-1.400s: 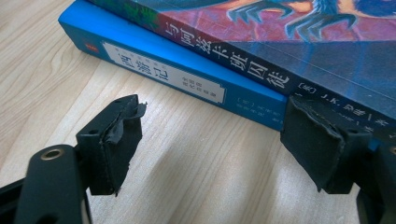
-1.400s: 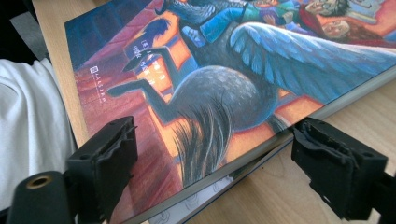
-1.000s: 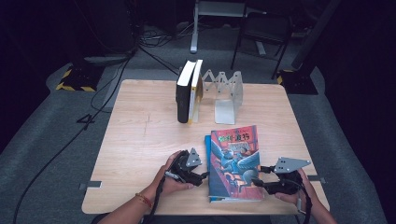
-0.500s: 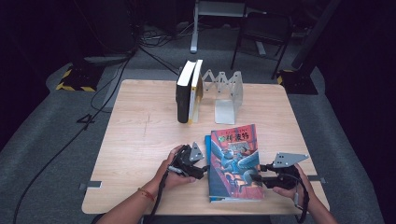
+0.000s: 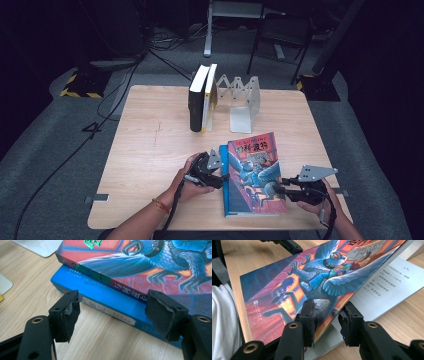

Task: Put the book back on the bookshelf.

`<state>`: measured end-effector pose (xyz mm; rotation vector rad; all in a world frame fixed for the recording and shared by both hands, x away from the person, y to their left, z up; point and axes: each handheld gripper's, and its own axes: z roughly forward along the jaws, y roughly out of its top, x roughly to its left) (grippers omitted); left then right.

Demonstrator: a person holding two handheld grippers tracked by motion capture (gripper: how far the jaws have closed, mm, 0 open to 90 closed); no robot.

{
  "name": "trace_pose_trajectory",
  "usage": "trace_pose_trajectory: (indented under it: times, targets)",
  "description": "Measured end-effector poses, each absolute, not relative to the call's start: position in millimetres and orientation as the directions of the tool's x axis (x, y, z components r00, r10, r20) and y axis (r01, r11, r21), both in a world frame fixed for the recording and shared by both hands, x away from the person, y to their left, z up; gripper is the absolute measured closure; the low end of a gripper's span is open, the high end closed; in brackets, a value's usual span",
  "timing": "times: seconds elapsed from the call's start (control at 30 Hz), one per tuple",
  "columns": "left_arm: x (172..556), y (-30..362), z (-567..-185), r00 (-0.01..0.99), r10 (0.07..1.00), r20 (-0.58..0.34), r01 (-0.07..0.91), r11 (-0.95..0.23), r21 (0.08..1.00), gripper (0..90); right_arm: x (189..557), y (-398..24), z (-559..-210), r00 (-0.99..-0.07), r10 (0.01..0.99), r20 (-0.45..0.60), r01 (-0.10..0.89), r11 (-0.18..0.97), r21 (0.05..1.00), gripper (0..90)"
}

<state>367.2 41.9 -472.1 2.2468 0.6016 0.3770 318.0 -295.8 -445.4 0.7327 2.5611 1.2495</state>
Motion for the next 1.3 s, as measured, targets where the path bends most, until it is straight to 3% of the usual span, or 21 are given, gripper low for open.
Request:
trace_pose_trajectory:
  times: [0.47,0.5,0.53,0.67,0.93,1.03,1.13,1.3]
  targets:
    - [371.5,34.6,-477.8,0.848,0.528,0.034,0.335,-0.585,0.739,23.3,312.8,-310.4,-443.5,-0.854,0.517,0.061,0.36,0.501,0.787,66.9]
    - [371.6,34.5,-477.7,0.848,0.529,0.038,0.332,-0.587,0.739,22.4,313.4,-310.8,-443.5,-0.852,0.518,0.068,0.366,0.498,0.786,64.5]
    - [371.7,34.4,-477.8,0.848,0.528,0.041,0.33,-0.587,0.739,22.3,314.6,-310.7,-444.0,-0.849,0.524,0.07,0.372,0.498,0.783,56.2]
    - [373.9,34.9,-478.1,0.85,0.526,0.034,0.334,-0.587,0.737,21.5,322.8,-308.3,-450.6,-0.833,0.543,0.103,0.427,0.513,0.745,43.3]
    - [381.1,33.8,-478.6,0.853,0.521,0.007,0.352,-0.586,0.73,18.3,338.0,-295.4,-454.2,-0.817,0.569,0.092,0.44,0.513,0.737,28.8]
    - [381.8,33.8,-478.6,0.855,0.518,0.01,0.348,-0.588,0.73,17.7,340.3,-291.4,-455.4,-0.821,0.564,0.088,0.43,0.511,0.744,30.6]
    - [383.9,33.1,-478.8,0.845,0.534,0.027,0.345,-0.583,0.736,17.7,345.7,-289.7,-454.9,-0.836,0.538,0.112,0.42,0.494,0.761,52.5]
    - [386.3,34.0,-479.9,0.843,0.538,0.012,0.355,-0.573,0.739,17.5,351.1,-289.2,-451.9,-0.849,0.515,0.119,0.401,0.48,0.78,66.1]
